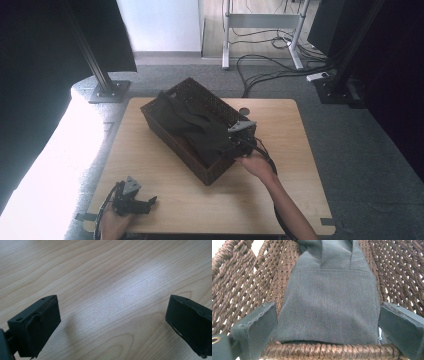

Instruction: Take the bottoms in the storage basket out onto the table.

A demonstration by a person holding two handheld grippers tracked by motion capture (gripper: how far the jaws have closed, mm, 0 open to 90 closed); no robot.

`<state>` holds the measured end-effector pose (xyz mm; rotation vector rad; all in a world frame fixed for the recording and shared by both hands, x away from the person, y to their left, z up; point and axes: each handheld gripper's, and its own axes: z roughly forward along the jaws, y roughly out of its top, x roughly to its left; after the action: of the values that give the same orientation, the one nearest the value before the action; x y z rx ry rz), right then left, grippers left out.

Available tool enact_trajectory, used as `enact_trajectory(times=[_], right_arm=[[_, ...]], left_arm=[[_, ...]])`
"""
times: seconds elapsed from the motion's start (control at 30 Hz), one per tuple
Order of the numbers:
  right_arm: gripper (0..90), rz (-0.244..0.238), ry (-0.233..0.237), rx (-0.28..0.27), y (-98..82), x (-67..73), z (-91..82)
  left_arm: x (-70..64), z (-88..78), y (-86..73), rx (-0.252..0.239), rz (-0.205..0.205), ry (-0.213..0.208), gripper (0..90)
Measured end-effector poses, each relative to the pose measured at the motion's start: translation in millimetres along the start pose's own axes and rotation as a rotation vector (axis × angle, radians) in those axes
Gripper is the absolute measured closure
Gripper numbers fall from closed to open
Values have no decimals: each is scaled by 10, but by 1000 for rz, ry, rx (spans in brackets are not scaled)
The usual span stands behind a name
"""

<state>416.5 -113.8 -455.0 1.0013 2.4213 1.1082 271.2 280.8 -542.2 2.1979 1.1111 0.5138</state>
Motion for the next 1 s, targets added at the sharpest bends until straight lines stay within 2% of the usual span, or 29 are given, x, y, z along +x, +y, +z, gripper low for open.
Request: enact_trajectory(times=[0.63,1.0], right_arm=[[20,6,-7,-16,-348,-3,-375],[20,20,-21,-25,-629,16,-680]], left_arm=[[-15,12,5,0,4,0,0],[-13,4,4,-4,1,0,0]])
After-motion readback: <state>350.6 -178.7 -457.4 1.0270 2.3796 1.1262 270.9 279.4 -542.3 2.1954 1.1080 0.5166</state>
